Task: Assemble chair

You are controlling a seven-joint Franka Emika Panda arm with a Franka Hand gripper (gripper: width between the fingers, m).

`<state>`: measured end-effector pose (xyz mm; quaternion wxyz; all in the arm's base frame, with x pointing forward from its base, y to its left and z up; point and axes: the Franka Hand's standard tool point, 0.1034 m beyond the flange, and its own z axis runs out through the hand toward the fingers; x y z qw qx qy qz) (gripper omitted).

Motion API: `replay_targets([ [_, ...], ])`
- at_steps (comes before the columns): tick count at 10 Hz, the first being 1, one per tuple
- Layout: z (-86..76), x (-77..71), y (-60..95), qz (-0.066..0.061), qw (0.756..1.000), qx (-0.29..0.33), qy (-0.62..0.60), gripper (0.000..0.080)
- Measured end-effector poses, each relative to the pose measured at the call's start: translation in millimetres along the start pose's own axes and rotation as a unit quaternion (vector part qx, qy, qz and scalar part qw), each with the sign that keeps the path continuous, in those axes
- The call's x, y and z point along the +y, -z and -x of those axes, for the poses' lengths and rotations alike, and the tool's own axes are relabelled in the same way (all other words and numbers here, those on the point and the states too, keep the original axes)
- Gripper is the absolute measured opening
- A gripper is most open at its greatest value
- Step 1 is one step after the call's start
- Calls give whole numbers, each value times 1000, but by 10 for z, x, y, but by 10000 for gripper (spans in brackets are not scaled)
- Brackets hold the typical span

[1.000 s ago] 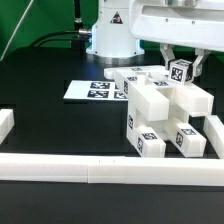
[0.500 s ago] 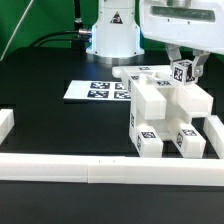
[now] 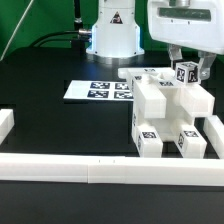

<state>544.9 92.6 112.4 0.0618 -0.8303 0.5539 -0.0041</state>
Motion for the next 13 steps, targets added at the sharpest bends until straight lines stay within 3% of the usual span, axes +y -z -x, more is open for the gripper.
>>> replay_targets([
  [1, -26, -6, 8, 1, 999, -1, 35, 619],
  [2, -27, -7, 8, 0, 999, -2, 37, 641],
  [5, -29, -6, 7, 0, 987, -1, 161, 648],
  [11, 51, -33, 14, -3, 935, -2, 354, 649],
  [13, 105, -36, 6, 11, 902, 7, 432, 649],
])
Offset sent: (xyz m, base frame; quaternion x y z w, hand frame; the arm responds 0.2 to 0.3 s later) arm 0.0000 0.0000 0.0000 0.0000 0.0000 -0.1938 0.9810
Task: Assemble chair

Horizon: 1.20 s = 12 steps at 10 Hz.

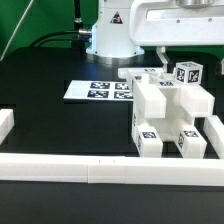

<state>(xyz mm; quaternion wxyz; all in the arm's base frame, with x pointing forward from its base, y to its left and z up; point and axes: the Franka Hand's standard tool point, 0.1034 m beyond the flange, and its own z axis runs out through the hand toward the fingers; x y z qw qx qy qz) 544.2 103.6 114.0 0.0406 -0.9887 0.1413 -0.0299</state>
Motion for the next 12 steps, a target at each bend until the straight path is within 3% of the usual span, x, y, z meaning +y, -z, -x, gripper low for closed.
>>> replay_targets([
  [2, 6, -7, -6, 11, 998, 2, 65, 649],
  [5, -27, 70, -11, 12, 980, 0, 197, 649],
  [8, -40, 97, -9, 12, 969, 0, 248, 615],
  [9, -40, 97, -9, 12, 969, 0, 247, 431],
  [10, -40, 97, -9, 11, 970, 0, 242, 431],
  [11, -41, 97, -9, 11, 972, 0, 237, 283],
  [12, -41, 97, -9, 11, 972, 0, 234, 284],
])
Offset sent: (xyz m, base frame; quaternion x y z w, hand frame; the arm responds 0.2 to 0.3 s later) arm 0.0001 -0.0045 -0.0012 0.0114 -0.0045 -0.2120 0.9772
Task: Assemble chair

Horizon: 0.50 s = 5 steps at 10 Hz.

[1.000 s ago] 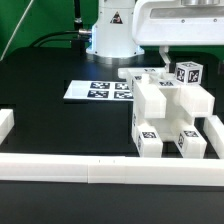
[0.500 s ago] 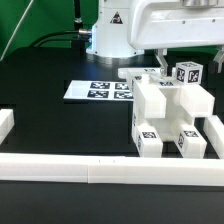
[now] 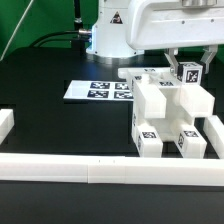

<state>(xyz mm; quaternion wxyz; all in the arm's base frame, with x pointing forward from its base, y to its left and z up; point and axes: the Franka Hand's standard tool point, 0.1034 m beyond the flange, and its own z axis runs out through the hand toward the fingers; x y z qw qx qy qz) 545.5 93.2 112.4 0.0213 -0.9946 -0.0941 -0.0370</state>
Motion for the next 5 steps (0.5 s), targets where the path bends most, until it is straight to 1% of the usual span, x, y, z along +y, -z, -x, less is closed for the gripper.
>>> replay_targets([
  [3, -1, 0, 0, -2, 995, 0, -96, 284],
  [4, -1, 5, 1, -6, 989, 1, -145, 284],
  [5, -2, 7, 0, -7, 985, 1, -171, 284],
])
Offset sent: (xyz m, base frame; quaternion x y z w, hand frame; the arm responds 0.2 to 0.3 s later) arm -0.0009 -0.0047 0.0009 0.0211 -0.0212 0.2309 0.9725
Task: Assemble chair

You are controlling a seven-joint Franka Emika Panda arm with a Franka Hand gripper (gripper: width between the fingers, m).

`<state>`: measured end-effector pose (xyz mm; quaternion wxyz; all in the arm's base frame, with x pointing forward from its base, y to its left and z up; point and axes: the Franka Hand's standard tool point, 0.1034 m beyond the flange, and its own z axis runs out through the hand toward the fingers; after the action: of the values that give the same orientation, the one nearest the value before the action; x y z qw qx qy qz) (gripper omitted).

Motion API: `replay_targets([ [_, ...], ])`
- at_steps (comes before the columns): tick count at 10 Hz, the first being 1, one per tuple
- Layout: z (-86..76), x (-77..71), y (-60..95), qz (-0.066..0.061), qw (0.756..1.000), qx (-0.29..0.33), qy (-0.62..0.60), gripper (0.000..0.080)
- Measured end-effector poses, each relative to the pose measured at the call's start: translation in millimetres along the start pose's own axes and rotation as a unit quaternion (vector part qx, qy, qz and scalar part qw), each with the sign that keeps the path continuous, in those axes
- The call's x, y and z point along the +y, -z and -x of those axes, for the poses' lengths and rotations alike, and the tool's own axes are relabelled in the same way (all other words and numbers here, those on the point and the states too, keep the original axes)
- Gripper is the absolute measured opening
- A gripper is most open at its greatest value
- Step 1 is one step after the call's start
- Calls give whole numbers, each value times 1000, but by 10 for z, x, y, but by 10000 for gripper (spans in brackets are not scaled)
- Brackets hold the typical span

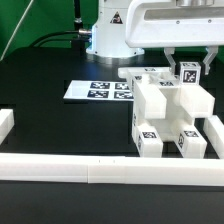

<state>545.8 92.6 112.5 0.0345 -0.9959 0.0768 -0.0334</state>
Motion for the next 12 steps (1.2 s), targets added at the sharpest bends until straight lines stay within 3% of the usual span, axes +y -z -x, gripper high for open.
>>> replay_targets([
  [6, 0, -17, 1, -7, 984, -1, -176, 284],
  [12, 7, -46, 0, -14, 938, -6, -347, 284],
])
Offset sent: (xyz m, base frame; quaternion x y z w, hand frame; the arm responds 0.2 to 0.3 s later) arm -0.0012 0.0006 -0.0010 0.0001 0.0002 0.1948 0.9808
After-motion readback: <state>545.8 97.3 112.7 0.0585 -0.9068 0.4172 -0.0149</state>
